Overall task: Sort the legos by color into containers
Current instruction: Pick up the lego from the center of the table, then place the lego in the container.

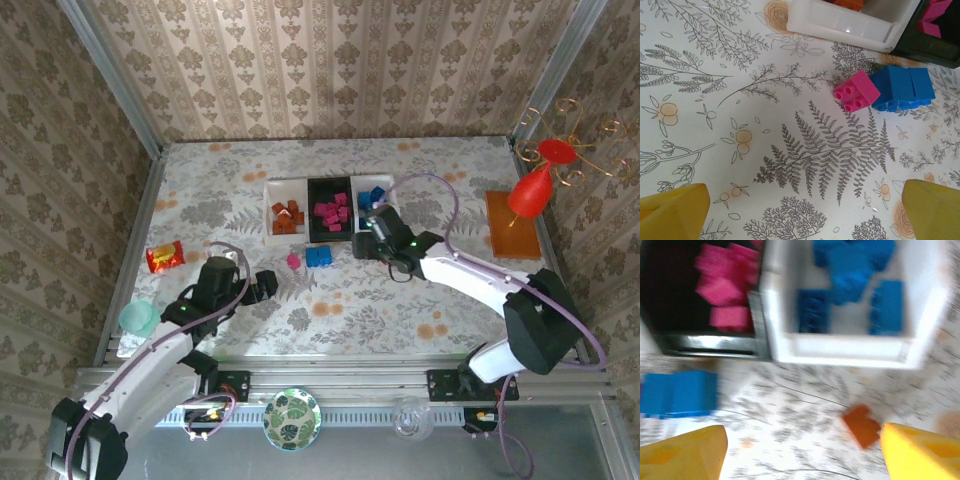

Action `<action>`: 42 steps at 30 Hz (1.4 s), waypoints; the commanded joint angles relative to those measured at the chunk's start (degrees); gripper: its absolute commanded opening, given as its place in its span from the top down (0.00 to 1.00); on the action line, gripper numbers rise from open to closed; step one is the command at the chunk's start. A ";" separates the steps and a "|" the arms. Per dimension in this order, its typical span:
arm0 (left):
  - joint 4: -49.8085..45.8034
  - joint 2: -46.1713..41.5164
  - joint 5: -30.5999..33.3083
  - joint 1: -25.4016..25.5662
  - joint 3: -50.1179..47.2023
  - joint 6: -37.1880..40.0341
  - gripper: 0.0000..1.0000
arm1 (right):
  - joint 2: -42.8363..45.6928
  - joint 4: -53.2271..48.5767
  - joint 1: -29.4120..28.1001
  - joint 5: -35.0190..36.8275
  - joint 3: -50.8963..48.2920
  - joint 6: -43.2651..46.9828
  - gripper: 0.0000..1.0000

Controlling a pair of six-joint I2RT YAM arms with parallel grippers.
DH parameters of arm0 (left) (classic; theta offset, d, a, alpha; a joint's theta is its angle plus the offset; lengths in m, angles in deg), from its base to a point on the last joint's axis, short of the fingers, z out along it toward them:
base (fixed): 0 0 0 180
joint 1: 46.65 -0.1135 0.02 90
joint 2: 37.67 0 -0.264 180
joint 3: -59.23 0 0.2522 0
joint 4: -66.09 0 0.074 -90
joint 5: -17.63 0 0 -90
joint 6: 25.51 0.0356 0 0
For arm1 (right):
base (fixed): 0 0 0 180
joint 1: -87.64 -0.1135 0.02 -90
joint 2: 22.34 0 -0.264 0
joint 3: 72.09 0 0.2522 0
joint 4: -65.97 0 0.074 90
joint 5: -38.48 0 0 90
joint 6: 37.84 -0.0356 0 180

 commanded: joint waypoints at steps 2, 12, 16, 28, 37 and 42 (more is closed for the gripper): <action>2.63 0.62 -1.46 -0.42 -0.59 -0.49 0.00 | -3.20 -1.86 3.94 -4.83 -2.52 0.10 0.17; 2.18 1.12 -1.59 -0.51 0.04 -0.31 0.00 | -14.25 -0.14 4.25 -5.27 3.50 4.72 0.38; 1.74 1.12 -1.58 -0.59 0.47 0.03 0.00 | -15.95 -0.31 4.33 -4.70 5.16 6.14 0.53; 0.49 -0.10 -1.00 -1.21 0.66 0.74 0.00 | -7.35 -1.53 -4.85 -7.38 11.76 8.23 0.81; -2.30 -1.36 -0.62 -1.49 1.52 0.39 0.00 | -24.90 2.76 -7.35 -14.57 36.08 3.70 0.76; -3.98 -2.07 -0.17 -1.47 2.41 0.60 0.00 | -35.73 0.89 -7.35 -14.56 49.89 2.36 0.49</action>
